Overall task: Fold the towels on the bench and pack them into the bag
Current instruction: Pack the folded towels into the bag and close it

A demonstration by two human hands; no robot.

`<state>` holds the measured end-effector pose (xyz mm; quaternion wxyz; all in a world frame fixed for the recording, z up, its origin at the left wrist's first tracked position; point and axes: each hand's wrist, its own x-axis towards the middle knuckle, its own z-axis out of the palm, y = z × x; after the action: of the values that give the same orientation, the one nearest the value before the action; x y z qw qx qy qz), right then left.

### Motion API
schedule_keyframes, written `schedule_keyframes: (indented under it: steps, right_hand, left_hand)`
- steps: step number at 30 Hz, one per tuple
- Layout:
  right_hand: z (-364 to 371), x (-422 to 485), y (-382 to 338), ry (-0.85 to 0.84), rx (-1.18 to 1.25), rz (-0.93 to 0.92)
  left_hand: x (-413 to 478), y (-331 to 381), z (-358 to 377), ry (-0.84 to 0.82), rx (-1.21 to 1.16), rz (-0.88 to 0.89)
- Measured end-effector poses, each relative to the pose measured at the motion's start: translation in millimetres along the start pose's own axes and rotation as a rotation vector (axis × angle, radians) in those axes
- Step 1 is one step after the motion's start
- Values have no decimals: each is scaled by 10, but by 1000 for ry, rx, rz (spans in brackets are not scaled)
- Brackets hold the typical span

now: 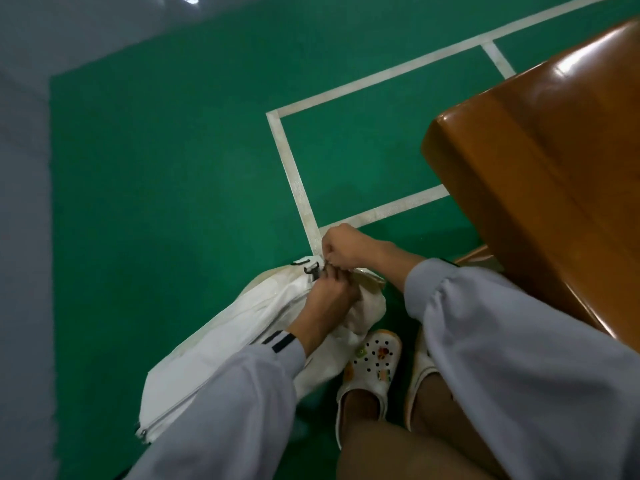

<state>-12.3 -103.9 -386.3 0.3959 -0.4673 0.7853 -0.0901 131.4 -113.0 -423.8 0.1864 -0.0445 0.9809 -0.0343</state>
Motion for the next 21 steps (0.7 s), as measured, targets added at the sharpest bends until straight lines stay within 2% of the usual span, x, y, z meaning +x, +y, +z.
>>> schedule_keyframes:
  steps: [3, 6, 8, 10, 13, 15, 17, 18, 19, 21]
  right_hand:
    - [51, -1, -12, 22, 31, 76]
    - [87, 8, -68, 6, 21, 167]
    - [129, 24, -141, 11, 24, 213]
    - [171, 43, -194, 49, 52, 261]
    - [233, 67, -216, 101, 198, 387]
    - [245, 56, -199, 94, 362, 507]
    - [201, 30, -184, 50, 456, 589]
    - [167, 14, -169, -1, 440, 603]
    - [129, 1, -153, -61, 436, 616]
    - [79, -26, -135, -202, 493, 623]
  left_hand:
    - [-119, 63, 71, 227, 24, 203]
    - [-246, 159, 303, 237, 4, 413]
    - [-291, 167, 409, 120, 84, 359]
    - [-283, 203, 328, -21, 64, 299]
    - [-209, 193, 207, -90, -29, 278]
    - [-175, 79, 82, -65, -168, 366]
    - [-260, -68, -95, 163, -408, 447]
    - [-323, -154, -157, 329, -472, 350]
    - [-375, -256, -197, 458, -542, 164]
    - [-396, -485, -277, 477, -606, -356]
